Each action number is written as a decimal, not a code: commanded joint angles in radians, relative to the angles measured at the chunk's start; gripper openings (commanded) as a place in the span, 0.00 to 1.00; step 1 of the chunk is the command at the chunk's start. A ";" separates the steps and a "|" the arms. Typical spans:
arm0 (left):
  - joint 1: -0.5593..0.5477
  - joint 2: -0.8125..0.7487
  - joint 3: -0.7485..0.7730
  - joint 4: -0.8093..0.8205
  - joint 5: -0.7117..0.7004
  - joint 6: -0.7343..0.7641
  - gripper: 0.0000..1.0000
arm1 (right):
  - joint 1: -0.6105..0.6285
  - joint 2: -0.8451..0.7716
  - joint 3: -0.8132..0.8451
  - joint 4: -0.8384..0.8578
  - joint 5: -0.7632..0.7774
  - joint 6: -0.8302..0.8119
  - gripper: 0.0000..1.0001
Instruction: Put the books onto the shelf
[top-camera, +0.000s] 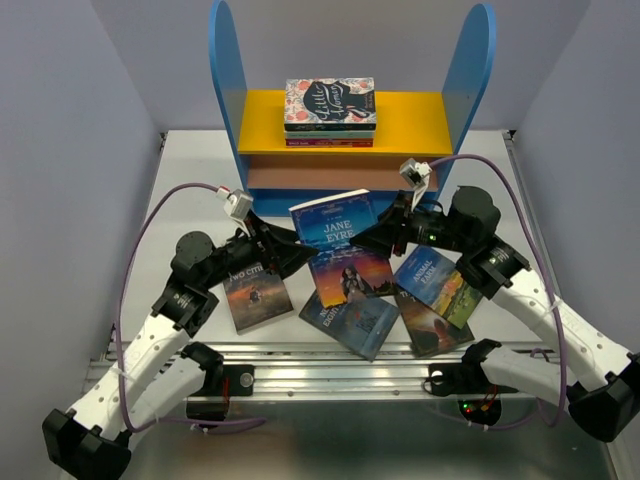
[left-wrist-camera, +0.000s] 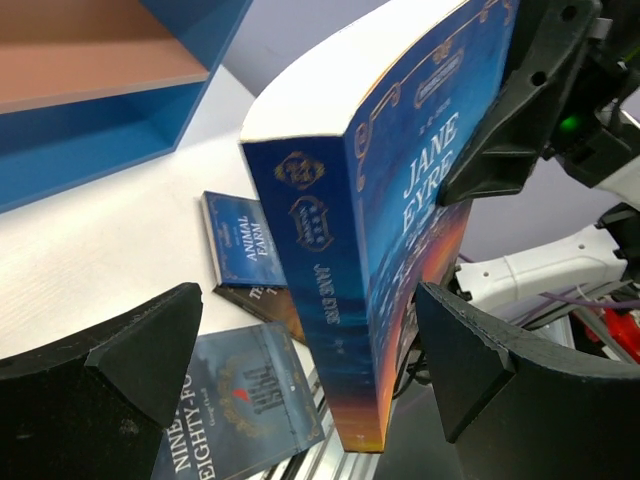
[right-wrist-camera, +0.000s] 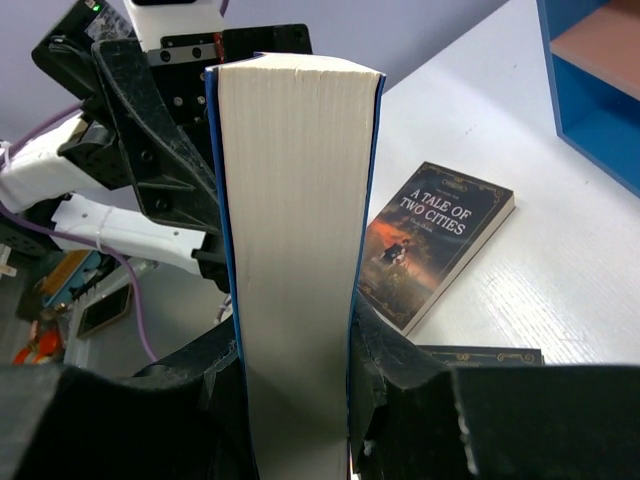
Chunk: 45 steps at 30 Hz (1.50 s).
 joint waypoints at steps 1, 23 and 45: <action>-0.007 0.008 -0.027 0.152 0.086 -0.025 0.99 | 0.010 -0.018 0.066 0.156 -0.050 0.054 0.01; -0.010 0.034 -0.059 0.286 0.197 -0.078 0.30 | 0.010 0.099 0.036 0.366 -0.110 0.133 0.01; -0.011 -0.037 0.083 0.188 -0.220 -0.022 0.00 | 0.010 0.004 -0.039 0.231 0.442 0.047 1.00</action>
